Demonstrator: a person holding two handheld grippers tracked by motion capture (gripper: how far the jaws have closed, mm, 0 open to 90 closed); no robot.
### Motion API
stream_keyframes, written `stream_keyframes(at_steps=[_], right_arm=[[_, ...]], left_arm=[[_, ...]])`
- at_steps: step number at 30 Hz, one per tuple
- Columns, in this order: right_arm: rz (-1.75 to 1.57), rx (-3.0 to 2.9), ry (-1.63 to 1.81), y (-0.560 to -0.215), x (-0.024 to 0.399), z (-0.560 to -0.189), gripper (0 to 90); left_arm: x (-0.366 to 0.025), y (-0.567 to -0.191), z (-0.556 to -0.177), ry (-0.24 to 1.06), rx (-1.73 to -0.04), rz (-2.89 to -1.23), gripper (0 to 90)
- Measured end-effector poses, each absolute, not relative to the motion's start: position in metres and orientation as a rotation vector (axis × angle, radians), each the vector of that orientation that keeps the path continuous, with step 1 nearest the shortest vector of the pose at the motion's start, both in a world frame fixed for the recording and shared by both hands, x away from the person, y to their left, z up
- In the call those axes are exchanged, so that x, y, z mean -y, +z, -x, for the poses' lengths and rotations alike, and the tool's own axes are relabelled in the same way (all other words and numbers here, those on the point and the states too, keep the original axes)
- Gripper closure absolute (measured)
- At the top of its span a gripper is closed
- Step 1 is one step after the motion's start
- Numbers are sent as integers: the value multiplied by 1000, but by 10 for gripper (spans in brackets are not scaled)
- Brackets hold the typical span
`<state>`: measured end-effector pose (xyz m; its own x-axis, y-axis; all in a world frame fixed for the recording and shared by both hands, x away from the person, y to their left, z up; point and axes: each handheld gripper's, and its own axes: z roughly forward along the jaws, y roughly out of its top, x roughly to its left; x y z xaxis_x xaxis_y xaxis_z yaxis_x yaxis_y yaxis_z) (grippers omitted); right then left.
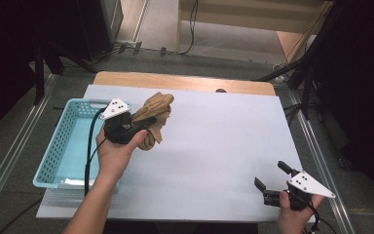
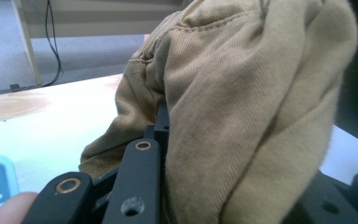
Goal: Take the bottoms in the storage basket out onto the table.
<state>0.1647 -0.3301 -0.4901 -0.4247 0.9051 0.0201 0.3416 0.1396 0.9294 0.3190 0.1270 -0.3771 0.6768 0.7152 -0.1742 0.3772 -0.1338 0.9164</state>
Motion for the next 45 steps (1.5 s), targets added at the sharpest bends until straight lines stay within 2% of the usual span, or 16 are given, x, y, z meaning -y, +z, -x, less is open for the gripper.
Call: stream_keyframes(at_steps=[25,45], right_arm=[[-1192,-1850,1277,-490,330,-164,0],[-1191,-1842,1280,-489,331,-164,0]], left_arm=[[-100,-389,-319,317,-858,-1766,693],[-77,-414,-327,252,-865,-1821,690]])
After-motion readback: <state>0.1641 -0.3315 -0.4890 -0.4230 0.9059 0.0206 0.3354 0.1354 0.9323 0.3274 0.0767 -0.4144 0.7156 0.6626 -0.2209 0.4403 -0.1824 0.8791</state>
